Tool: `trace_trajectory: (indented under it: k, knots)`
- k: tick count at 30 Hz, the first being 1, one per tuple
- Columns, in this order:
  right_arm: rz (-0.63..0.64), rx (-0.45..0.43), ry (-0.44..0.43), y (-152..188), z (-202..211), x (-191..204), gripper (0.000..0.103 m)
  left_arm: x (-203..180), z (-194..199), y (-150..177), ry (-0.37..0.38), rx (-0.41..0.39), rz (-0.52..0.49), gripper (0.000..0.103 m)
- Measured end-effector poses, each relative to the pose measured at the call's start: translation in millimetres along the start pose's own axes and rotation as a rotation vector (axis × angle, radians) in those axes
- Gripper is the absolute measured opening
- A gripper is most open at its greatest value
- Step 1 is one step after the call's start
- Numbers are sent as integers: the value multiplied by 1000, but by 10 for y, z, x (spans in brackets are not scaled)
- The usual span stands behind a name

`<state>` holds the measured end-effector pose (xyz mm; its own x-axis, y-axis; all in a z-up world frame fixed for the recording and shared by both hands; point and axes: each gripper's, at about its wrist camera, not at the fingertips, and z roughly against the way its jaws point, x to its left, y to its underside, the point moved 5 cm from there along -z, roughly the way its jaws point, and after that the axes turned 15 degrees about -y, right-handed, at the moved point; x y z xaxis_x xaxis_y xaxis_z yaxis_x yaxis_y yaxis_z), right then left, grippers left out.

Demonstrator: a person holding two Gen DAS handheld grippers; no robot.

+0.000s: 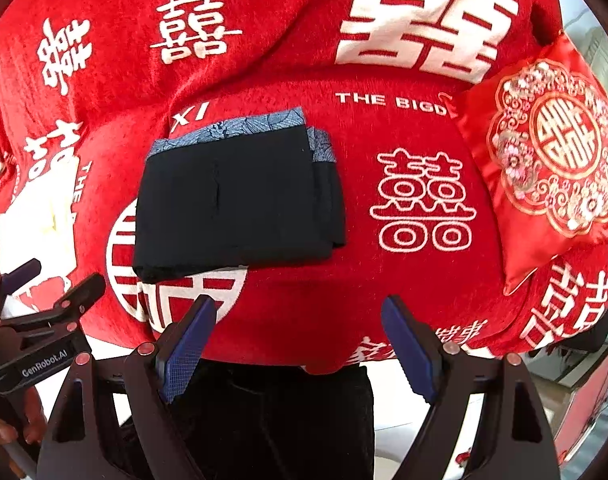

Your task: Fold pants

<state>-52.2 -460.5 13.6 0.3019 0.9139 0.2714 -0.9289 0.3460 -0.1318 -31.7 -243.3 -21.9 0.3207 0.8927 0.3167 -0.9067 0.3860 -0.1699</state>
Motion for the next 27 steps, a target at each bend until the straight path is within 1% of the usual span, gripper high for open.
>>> trace_trajectory:
  k: [4,8,9,12,15,21,23,27]
  knots:
    - [-15,17,1,-7,-201,-53,87,-74,-156,-11,14,24,-15,103]
    - [7,22,26,-39,-413,-118,87,-214,-333,-22,18,33,-29,103]
    - [15,18,27,-52,-470,-133,87,-244,-383,-22,9,37,-30,103]
    - [36,19,31,-85,-630,-178,87,-308,-499,-7,4,52,-16,103]
    - [51,43,41,-101,-770,-207,87,-327,-606,13,2,57,8,103]
    - [99,37,17,-104,-979,-222,87,-363,-811,63,-4,60,56,103]
    - [102,42,9,-91,-1056,-225,87,-379,-856,80,-20,60,59,103]
    - [86,50,-11,-80,-1161,-253,87,-401,-901,105,-27,71,61,103]
